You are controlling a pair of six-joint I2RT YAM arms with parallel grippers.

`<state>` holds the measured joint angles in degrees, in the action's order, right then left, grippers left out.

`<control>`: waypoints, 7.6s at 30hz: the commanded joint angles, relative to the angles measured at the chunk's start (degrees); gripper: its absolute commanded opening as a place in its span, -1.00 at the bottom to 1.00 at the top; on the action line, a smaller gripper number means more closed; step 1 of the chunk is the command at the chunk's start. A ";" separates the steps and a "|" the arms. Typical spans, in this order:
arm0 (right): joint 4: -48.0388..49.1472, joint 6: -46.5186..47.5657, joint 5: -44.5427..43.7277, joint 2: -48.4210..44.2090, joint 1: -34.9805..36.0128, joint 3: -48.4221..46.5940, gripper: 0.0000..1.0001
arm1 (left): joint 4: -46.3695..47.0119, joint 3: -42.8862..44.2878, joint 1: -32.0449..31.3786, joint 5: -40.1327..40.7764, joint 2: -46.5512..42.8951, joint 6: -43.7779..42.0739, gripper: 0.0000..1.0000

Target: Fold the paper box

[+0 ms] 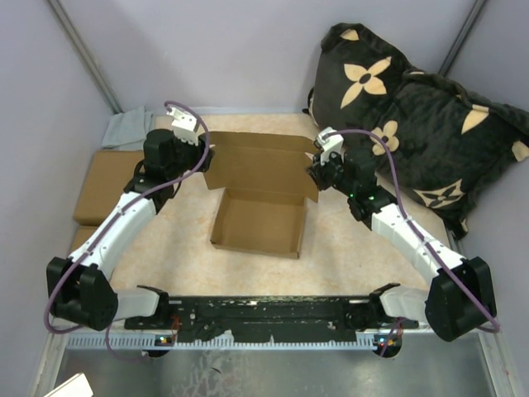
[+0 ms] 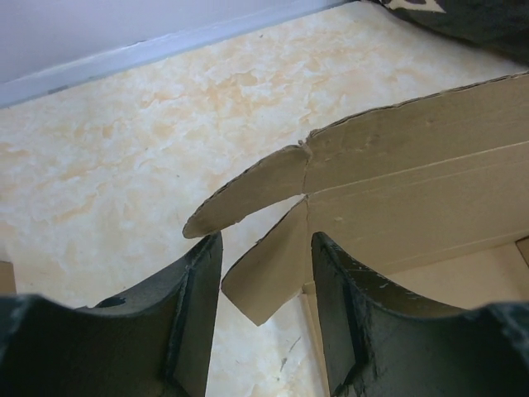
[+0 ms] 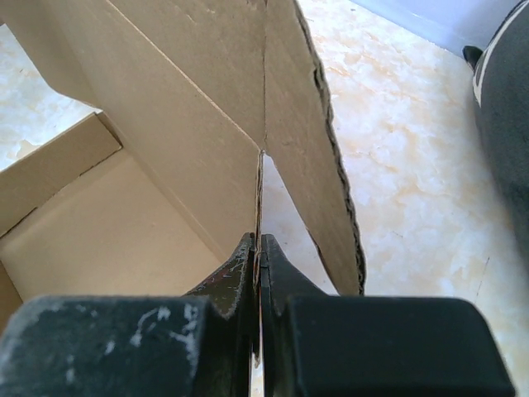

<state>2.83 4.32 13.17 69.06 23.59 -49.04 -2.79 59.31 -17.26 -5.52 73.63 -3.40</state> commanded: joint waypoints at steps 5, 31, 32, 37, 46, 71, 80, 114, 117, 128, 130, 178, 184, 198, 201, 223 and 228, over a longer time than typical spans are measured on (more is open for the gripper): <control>1.87 1.28 2.55 -0.22 0.22 -1.35 -0.98 | 5.28 -0.33 -0.10 2.47 1.78 -3.90 0.06; -21.13 -3.21 -1.77 8.57 0.22 -19.89 -0.52 | -0.97 -0.24 -0.15 -7.86 -2.09 1.75 -1.00; -23.20 -3.20 -1.95 9.28 0.22 -21.62 -0.50 | -0.62 -0.71 -0.15 -8.04 -2.53 1.93 -1.00; -34.71 -3.23 -2.03 13.99 0.22 -30.14 -0.51 | 0.20 -1.60 -0.15 -9.17 -3.97 2.52 -1.00; -47.65 -3.58 -4.22 20.61 0.18 -37.80 -0.56 | 0.26 -1.95 -0.19 -10.85 -4.94 3.34 -1.00; -31.89 -19.62 -15.47 19.32 5.23 -33.08 -0.88 | 6.68 -1.76 -0.45 -13.81 -2.85 19.05 -1.00; -17.54 -18.31 -27.76 16.97 9.76 -26.57 -0.89 | 15.30 -7.13 -0.94 -11.15 -3.04 24.04 -1.00; -3.81 -19.26 -40.05 9.48 18.99 -10.64 -0.85 | 22.03 -17.46 -2.78 -12.67 -6.37 46.00 -0.95; -4.34 -19.67 -40.65 9.92 19.20 -11.00 -0.84 | 21.78 -18.35 -2.78 -12.46 -7.03 46.59 -0.94; -16.61 -22.54 -40.25 9.45 19.31 -15.73 -0.68 | 10.34 -16.52 -4.83 -8.68 -10.28 38.42 -0.90; -17.60 -23.00 -39.70 8.40 19.45 -14.72 -0.71 | 8.75 -17.08 -5.73 -7.08 -11.64 36.90 -0.89; 18.42 -19.72 -52.06 -3.65 26.48 17.87 -0.73 | 13.61 -29.67 -7.85 -2.30 -20.72 34.37 -0.32; 0.44 -27.81 -48.60 -12.94 27.30 19.46 -0.46 | 4.14 -31.23 -8.08 0.29 -29.49 32.75 -0.35; -37.36 -43.52 -22.30 -39.64 27.29 15.12 0.37 | -27.74 -23.50 -8.10 -1.83 -45.99 35.15 -0.09; -39.17 -48.02 -19.88 -46.13 27.34 12.83 0.38 | -31.63 -20.68 -8.13 -3.94 -49.45 36.43 -0.09; -30.31 -40.10 -22.66 -7.81 8.43 -6.58 0.98 | -16.02 -11.63 -8.03 0.02 -12.13 32.14 0.40; -22.18 -36.87 -17.49 -6.38 8.22 3.19 0.98 | -2.36 -25.00 -8.05 1.08 -15.06 34.28 0.40</control>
<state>-27.46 -35.59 -11.68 62.70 31.66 -50.13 -16.78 41.60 -25.04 -5.87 61.28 29.54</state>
